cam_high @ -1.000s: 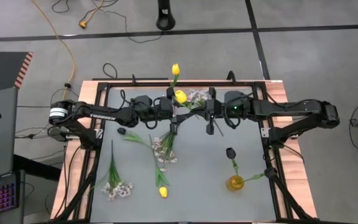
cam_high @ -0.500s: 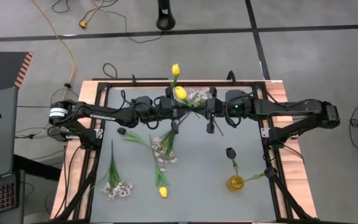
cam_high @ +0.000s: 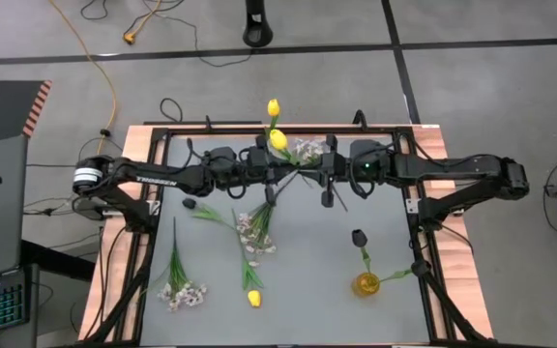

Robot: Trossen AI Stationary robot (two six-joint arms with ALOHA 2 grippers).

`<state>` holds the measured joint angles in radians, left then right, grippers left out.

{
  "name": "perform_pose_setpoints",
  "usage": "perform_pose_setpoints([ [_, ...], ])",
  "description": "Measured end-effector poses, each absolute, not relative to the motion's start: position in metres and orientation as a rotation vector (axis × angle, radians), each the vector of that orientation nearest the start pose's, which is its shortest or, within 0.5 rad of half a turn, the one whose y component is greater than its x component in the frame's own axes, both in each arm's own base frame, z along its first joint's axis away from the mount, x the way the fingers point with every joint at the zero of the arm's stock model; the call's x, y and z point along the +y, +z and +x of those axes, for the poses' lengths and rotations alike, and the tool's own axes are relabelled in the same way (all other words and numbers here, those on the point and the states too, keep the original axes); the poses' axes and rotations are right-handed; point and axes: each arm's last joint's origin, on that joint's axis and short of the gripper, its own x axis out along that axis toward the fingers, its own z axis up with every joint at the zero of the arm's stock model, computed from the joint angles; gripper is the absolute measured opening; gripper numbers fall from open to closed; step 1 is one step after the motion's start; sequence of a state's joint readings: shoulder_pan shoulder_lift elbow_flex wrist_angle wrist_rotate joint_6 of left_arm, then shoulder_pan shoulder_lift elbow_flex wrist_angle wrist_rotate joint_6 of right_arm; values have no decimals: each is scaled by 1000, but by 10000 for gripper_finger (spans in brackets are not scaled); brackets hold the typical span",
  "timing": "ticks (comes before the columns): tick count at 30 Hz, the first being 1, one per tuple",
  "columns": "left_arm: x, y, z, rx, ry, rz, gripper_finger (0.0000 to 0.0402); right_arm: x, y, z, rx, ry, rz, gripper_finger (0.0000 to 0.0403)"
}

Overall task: Sort flowers into vase by color
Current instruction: Put the top yellow tulip into the red vase

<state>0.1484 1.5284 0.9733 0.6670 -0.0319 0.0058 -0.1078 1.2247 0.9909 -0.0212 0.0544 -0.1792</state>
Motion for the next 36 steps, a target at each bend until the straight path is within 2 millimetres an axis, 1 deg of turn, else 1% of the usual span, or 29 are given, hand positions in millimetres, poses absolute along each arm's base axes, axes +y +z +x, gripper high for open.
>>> perform_pose_setpoints([
  [5,59,308,330,-69,215,13,3,-35,328,274,281,-177,-118,138],
  [8,66,315,319,-41,245,19,3,-39,325,272,311,-217,-118,170],
  [13,78,330,299,-31,298,51,2,-46,320,269,371,-263,-114,202],
  [17,89,339,286,-35,354,82,2,-50,316,267,420,-275,-110,210],
  [23,106,343,269,9,445,97,2,-53,313,265,451,-284,-107,208],
  [30,123,334,264,84,502,83,2,-54,313,265,455,-288,-106,207],
  [36,127,330,262,125,516,72,2,-54,313,265,458,-287,-107,207],
])
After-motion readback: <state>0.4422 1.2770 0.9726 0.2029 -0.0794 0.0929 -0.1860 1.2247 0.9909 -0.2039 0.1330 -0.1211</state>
